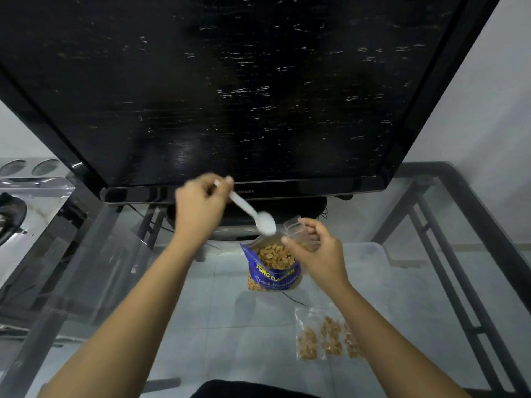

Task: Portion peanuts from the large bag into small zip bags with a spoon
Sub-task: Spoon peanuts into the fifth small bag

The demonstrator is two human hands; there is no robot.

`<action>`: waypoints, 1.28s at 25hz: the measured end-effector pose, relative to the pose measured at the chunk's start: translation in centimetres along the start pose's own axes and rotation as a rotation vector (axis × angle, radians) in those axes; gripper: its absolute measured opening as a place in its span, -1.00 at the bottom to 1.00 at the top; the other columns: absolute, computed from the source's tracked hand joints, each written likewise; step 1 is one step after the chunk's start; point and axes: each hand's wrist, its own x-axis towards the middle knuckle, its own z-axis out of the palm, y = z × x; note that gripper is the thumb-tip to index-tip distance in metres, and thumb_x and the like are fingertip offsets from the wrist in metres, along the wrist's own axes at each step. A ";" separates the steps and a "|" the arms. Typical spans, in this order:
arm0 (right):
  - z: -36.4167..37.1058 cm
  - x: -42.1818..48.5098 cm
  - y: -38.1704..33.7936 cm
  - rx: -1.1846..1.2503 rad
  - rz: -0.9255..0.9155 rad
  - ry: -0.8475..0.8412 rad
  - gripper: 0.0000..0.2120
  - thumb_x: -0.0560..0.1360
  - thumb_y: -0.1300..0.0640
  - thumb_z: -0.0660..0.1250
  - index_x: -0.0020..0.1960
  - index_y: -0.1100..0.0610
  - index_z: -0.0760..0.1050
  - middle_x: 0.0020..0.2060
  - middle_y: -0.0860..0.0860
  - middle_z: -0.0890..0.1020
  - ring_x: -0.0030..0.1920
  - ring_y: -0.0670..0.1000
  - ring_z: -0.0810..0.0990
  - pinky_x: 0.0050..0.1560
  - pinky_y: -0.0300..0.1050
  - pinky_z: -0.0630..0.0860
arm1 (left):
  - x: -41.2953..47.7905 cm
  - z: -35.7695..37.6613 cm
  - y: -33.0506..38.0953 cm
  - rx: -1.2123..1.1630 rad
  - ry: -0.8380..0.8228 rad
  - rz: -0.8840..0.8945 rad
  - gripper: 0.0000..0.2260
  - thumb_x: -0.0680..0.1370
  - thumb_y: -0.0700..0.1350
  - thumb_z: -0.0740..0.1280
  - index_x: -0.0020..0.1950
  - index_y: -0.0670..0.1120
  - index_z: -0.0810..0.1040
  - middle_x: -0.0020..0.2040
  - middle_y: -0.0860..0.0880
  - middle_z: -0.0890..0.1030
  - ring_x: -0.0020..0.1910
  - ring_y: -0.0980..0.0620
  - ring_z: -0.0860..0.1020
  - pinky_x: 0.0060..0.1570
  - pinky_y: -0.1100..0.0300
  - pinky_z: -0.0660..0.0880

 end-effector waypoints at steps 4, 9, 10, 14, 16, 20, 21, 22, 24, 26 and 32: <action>-1.2 -0.4 1.5 -0.036 0.077 -0.047 -0.54 0.31 -0.05 0.50 0.15 0.01 0.47 -0.07 -0.13 0.59 -0.02 -0.14 0.55 -0.14 -0.34 0.48 | -4.3 5.2 -3.9 0.231 -0.322 0.024 -0.79 0.53 -0.05 0.31 -0.20 -0.14 0.61 -0.46 -0.05 0.56 -0.43 0.01 0.50 -0.34 0.16 0.40; -1.3 -0.5 2.3 -0.048 0.121 -0.060 -0.49 0.28 -0.13 0.49 0.16 0.01 0.48 -0.03 -0.06 0.63 0.02 -0.09 0.57 -0.07 -0.25 0.53 | -4.2 6.9 -5.4 0.008 -0.222 -0.388 -0.73 0.53 -0.12 0.29 -0.34 -0.16 0.60 -0.43 -0.13 0.64 -0.31 -0.08 0.62 -0.15 0.09 0.58; -1.3 -0.4 2.2 -0.044 0.123 -0.066 -0.49 0.28 -0.14 0.49 0.16 0.01 0.48 -0.03 -0.06 0.63 0.02 -0.09 0.58 -0.05 -0.22 0.54 | -4.2 7.1 -5.4 -0.050 -0.218 -0.468 -0.73 0.52 -0.14 0.28 -0.36 -0.16 0.59 -0.45 -0.12 0.64 -0.32 -0.06 0.62 -0.14 0.09 0.60; -1.4 -0.4 2.3 -0.029 0.134 -0.088 -0.50 0.29 -0.13 0.48 0.16 -0.01 0.46 -0.03 -0.07 0.63 0.03 -0.09 0.58 -0.01 -0.14 0.57 | -4.7 7.6 -5.2 -0.190 -0.240 -0.585 -0.77 0.53 -0.13 0.31 -0.27 -0.20 0.61 -0.45 -0.08 0.63 -0.39 0.03 0.58 -0.26 0.18 0.55; -1.7 -0.4 2.4 -0.017 0.139 -0.104 -0.52 0.29 -0.13 0.48 0.15 -0.04 0.45 -0.04 -0.09 0.63 0.04 -0.10 0.58 0.01 -0.12 0.57 | -4.7 7.6 -5.3 -0.288 -0.234 -0.635 -0.78 0.54 -0.12 0.31 -0.21 -0.22 0.61 -0.49 -0.04 0.60 -0.43 0.08 0.55 -0.34 0.26 0.49; -2.2 -0.5 2.4 0.023 0.143 -0.141 -0.53 0.32 -0.08 0.47 0.18 -0.03 0.45 0.01 -0.10 0.62 0.08 -0.13 0.56 -0.07 -0.24 0.55 | -4.4 7.2 -5.5 -0.428 -0.208 -0.727 -0.82 0.55 -0.16 0.30 -0.17 -0.24 0.57 -0.56 -0.01 0.55 -0.58 0.20 0.49 -0.51 0.40 0.44; -2.3 -0.5 2.5 0.030 0.139 -0.144 -0.53 0.33 -0.08 0.47 0.19 -0.01 0.45 0.02 -0.08 0.62 0.09 -0.13 0.56 -0.11 -0.31 0.54 | -4.3 7.1 -5.6 -0.456 -0.195 -0.746 -0.83 0.55 -0.16 0.30 -0.16 -0.25 0.56 -0.55 -0.03 0.54 -0.61 0.21 0.47 -0.53 0.41 0.43; -2.4 -0.5 2.5 0.032 0.134 -0.143 -0.52 0.33 -0.08 0.47 0.19 0.00 0.45 0.03 -0.07 0.62 0.09 -0.12 0.56 -0.14 -0.34 0.53 | -4.2 6.9 -5.6 -0.476 -0.186 -0.763 -0.83 0.55 -0.17 0.29 -0.14 -0.26 0.56 -0.52 -0.05 0.53 -0.62 0.22 0.45 -0.56 0.42 0.42; -2.6 -0.5 2.5 0.020 0.121 -0.125 -0.52 0.32 -0.08 0.48 0.18 -0.01 0.46 0.05 -0.07 0.61 0.10 -0.10 0.55 -0.12 -0.32 0.53 | -3.9 6.6 -6.1 -0.508 -0.178 -0.798 -0.83 0.55 -0.16 0.29 -0.09 -0.27 0.55 -0.48 -0.07 0.52 -0.63 0.21 0.43 -0.58 0.42 0.39; -3.0 -0.6 2.4 -0.015 0.107 -0.106 -0.53 0.31 -0.06 0.49 0.17 -0.03 0.46 0.05 -0.08 0.60 0.07 -0.11 0.55 -0.09 -0.29 0.53 | -3.5 6.2 -6.9 -0.531 -0.176 -0.830 -0.83 0.55 -0.14 0.30 -0.09 -0.26 0.54 -0.48 -0.06 0.53 -0.62 0.20 0.43 -0.59 0.41 0.38; -3.2 -0.5 1.5 -0.374 -0.040 -0.098 -0.47 0.29 -0.09 0.51 0.19 0.05 0.49 0.06 -0.06 0.58 -0.02 -0.07 0.56 -0.06 -0.20 0.54 | -2.6 4.7 -8.3 -0.538 -0.127 -0.865 -0.85 0.55 -0.13 0.30 -0.11 -0.21 0.54 -0.42 -0.06 0.51 -0.61 0.19 0.41 -0.61 0.39 0.36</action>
